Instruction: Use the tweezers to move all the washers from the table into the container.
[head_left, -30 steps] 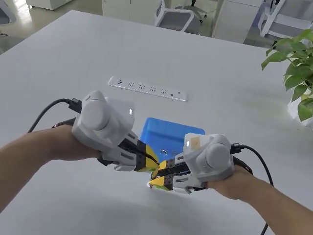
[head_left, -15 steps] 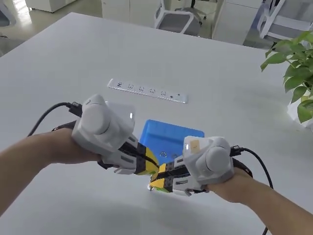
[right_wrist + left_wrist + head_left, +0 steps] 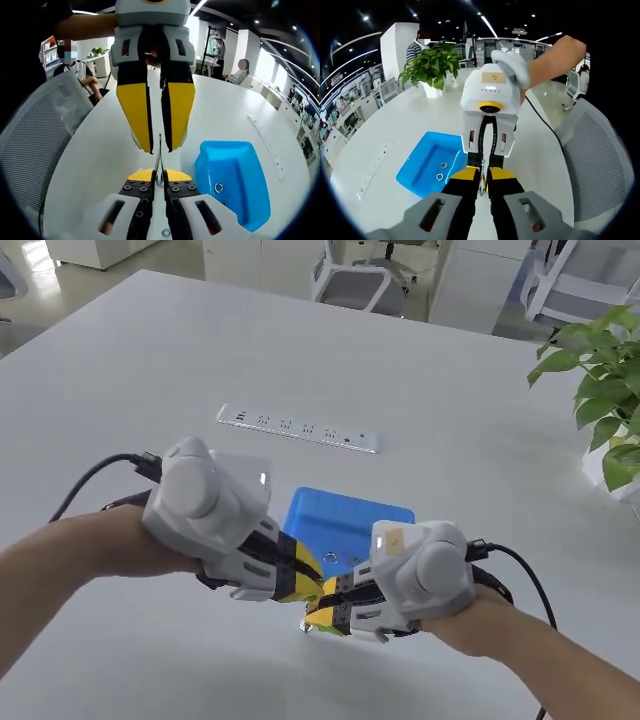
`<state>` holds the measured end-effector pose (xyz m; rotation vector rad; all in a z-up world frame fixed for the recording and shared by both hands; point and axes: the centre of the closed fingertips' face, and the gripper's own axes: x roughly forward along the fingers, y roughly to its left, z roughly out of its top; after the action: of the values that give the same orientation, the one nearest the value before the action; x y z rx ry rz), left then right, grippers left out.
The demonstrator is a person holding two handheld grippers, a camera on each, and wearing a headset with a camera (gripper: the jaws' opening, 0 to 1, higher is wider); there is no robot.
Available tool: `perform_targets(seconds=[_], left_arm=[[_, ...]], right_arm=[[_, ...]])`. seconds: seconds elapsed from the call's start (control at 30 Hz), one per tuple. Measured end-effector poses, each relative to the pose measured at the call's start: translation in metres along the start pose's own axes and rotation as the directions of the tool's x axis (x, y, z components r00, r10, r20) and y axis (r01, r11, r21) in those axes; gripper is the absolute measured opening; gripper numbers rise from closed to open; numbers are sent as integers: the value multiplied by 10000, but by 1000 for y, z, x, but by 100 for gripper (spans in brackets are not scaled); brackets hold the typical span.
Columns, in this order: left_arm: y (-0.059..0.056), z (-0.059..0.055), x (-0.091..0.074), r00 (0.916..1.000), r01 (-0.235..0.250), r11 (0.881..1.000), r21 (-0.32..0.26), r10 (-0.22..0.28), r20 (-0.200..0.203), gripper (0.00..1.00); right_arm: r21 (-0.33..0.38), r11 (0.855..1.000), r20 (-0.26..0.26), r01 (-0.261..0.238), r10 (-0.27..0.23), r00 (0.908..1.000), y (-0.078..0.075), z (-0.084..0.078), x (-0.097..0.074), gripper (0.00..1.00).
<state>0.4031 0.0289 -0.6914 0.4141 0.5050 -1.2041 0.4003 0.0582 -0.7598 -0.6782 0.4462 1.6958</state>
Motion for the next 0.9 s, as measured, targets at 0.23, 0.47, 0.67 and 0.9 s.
perform_targets(seconds=[0.23,0.47,0.67,0.9], left_arm=[[1,1,-5,9997,-143,9996,-225,148,199,24],[4,-1,-13,9970,-616,9963,-595,642,438,45],[4,-4,-22,9939,-839,9917,-975,903,638,58],[6,-8,-32,9858,-1354,9807,-1407,1476,800,74]], right_arm=[[30,10000,-54,-14,14,10000,1,0,-1,8],[12,10000,-54,70,-70,10000,1,2,-4,8],[-49,10000,-44,78,-78,10000,4,8,-9,8],[-78,9998,-15,168,-168,9999,4,16,-18,8]])
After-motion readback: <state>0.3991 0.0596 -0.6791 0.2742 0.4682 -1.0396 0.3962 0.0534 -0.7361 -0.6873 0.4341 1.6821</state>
